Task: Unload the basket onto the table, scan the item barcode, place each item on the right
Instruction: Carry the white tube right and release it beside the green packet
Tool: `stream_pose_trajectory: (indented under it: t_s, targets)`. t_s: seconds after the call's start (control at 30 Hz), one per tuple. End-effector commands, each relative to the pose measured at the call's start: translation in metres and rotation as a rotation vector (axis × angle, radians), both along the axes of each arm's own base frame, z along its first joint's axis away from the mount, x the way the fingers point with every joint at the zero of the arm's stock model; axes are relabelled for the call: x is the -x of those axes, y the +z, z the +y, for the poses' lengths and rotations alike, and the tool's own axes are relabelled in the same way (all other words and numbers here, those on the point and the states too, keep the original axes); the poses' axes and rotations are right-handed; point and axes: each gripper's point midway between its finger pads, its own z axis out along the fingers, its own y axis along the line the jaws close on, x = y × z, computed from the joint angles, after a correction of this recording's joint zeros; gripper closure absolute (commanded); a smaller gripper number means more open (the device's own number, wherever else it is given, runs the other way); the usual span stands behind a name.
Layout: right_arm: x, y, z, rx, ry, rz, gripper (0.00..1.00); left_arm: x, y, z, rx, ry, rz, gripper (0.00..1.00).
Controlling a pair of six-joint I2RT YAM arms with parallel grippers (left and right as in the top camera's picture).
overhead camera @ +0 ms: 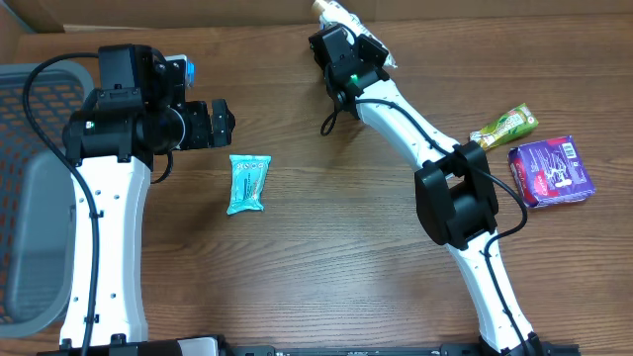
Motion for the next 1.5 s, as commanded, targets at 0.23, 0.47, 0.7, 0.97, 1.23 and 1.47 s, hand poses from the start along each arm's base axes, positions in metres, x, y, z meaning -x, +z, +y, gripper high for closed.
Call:
stream_pose_trajectory:
  t_s: [0.23, 0.47, 0.7, 0.97, 1.23, 1.47]
  targets:
    - [0.014, 0.047, -0.009, -0.004, -0.055, -0.04, 0.96, -0.003, 0.006, -0.004, -0.008, -0.032, -0.018, 0.0]
    - [0.058, 0.098, 0.026, -0.338, 0.07, 0.06, 0.96, -0.003, 0.006, -0.004, -0.008, -0.032, -0.018, 0.01]
    - [0.156, 0.205, 0.033, -1.062, -0.037, 0.195, 0.96, -0.003, 0.006, -0.004, -0.008, -0.032, -0.018, 0.0]
    - [0.22, 0.192, -0.118, -1.239, -0.926, 0.108, 0.96, -0.003, 0.006, -0.004, -0.008, -0.032, -0.018, 0.0]
    - [0.2, 0.132, -0.181, -1.219, -1.252, -0.084, 0.96, -0.003, 0.006, -0.004, -0.008, -0.032, -0.018, 0.0]
    - [0.169, 0.057, -0.183, -1.28, -1.291, -0.178, 0.96, -0.003, 0.006, -0.004, -0.008, -0.032, -0.018, 0.0]
